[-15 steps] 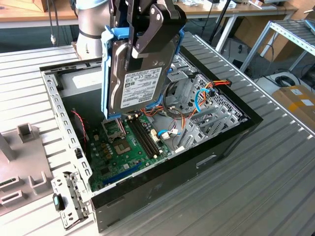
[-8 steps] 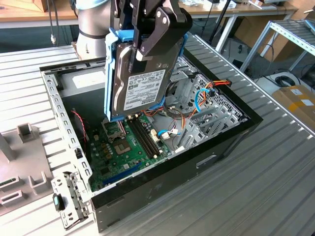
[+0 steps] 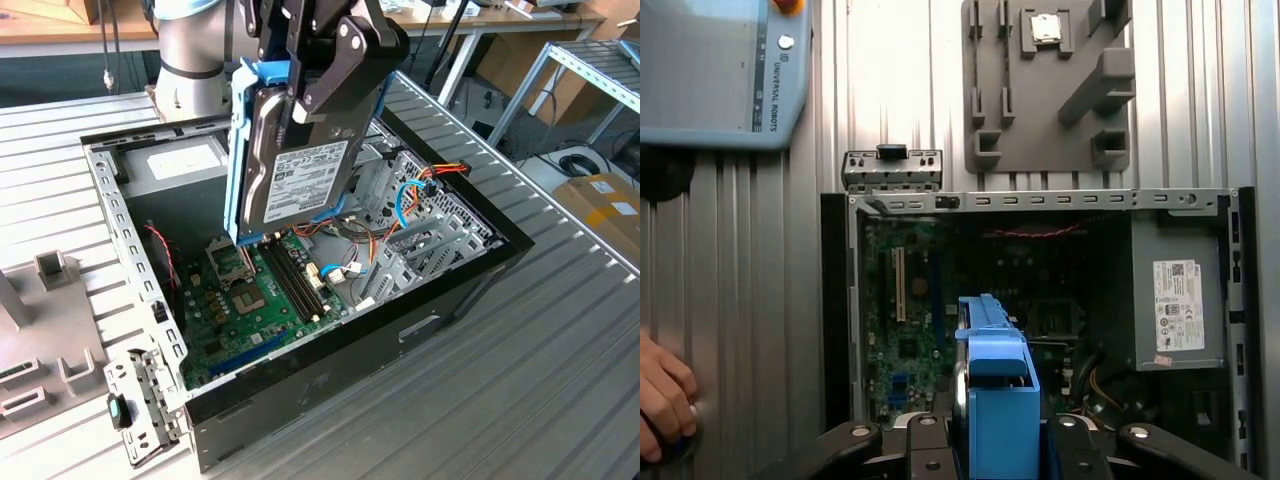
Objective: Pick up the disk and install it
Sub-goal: 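Pick up the disk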
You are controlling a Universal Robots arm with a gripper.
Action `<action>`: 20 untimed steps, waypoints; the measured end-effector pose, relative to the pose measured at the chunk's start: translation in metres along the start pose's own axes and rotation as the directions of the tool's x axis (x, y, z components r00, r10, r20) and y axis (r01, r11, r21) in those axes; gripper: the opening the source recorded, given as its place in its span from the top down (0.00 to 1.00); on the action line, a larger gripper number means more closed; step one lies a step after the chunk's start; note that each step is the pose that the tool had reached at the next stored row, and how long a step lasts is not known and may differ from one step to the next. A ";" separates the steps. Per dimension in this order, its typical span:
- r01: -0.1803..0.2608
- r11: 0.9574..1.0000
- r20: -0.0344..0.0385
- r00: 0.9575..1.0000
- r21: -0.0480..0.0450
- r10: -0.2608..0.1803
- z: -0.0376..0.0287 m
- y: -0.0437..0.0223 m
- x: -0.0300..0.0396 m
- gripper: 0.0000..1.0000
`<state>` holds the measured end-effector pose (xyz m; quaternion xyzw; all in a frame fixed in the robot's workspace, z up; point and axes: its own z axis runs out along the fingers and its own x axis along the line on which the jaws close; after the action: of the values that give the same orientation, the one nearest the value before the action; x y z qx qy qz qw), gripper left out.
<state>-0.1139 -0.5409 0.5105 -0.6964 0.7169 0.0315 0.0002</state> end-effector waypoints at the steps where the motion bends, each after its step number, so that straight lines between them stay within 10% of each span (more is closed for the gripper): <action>1: 0.000 1.000 0.000 1.000 0.000 0.000 0.0000 -0.0007 0.0002 0.63; 20: 0.000 1.000 0.000 1.000 0.000 0.000 -0.0001 -0.0145 0.0085 0.63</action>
<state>-0.0997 -0.5498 0.5096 -0.6964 0.7169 0.0315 0.0002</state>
